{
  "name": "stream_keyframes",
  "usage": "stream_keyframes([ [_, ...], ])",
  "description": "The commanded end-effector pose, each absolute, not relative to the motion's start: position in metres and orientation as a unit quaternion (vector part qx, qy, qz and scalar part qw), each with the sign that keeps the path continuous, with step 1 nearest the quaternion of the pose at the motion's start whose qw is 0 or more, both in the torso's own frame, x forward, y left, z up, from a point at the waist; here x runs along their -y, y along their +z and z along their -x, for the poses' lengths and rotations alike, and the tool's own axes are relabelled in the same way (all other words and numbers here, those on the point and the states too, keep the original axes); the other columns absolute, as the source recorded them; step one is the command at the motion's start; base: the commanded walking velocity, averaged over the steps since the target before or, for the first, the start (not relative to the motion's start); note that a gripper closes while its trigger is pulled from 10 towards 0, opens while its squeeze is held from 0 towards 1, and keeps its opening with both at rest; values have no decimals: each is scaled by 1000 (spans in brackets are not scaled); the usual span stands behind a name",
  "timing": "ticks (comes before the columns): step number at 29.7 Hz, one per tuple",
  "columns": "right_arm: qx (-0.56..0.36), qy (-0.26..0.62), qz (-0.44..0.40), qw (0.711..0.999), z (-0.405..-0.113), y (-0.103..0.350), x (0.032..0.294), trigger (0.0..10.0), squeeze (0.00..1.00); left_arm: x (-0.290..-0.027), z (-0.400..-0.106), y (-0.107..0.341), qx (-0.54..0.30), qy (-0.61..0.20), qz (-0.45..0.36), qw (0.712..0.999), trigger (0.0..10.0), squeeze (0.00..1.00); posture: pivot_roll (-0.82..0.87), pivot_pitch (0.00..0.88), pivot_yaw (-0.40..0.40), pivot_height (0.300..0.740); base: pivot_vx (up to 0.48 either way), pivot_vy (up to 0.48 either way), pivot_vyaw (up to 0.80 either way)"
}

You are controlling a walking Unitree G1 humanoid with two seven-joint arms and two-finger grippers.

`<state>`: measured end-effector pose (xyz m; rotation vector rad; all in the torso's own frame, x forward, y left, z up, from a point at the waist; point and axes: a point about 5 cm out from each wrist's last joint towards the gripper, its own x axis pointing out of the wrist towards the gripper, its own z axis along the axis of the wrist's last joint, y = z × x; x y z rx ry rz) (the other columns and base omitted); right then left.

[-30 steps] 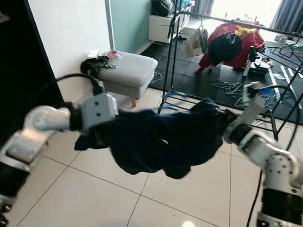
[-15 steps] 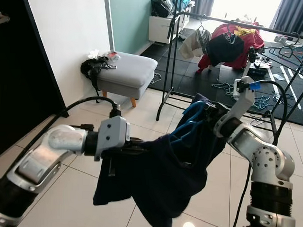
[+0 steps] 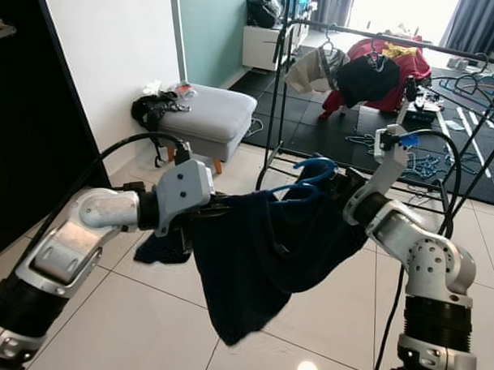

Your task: Hang hanger

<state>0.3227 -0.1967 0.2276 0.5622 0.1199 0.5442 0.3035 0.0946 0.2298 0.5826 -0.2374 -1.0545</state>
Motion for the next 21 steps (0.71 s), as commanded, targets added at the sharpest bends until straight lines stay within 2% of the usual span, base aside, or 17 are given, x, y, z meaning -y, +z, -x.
stream_keyframes([
  [1,-90,300,-273,910,-321,219,175,10000,0,-68,-290,250,179,-523,-230,801,10000,0,10,0,-60,740,0,0,0],
  [5,-105,316,-263,905,-319,214,167,10000,0,-63,-290,252,185,-518,-211,808,10000,0,11,0,-58,740,0,0,0],
  [6,-109,318,-261,905,-319,213,166,10000,1000,-63,-290,252,185,-514,-209,811,10000,0,13,0,-56,740,0,0,0],
  [14,-110,315,-253,908,-318,212,169,10000,1000,-65,-293,253,187,-501,-206,819,10000,0,14,0,-57,740,0,0,0],
  [17,-107,316,-240,912,-317,213,174,10000,1000,-67,-296,253,189,-488,-202,828,10000,0,11,0,-55,740,0,0,0],
  [18,-94,322,-204,920,-314,219,182,10000,1000,-68,-299,251,188,-477,-199,835,10000,0,2,0,-49,740,0,0,0],
  [21,-94,322,-204,920,-314,219,182,10000,1000,-68,-299,251,188,-477,-199,835,10000,0,2,0,-49,740,0,0,0],
])
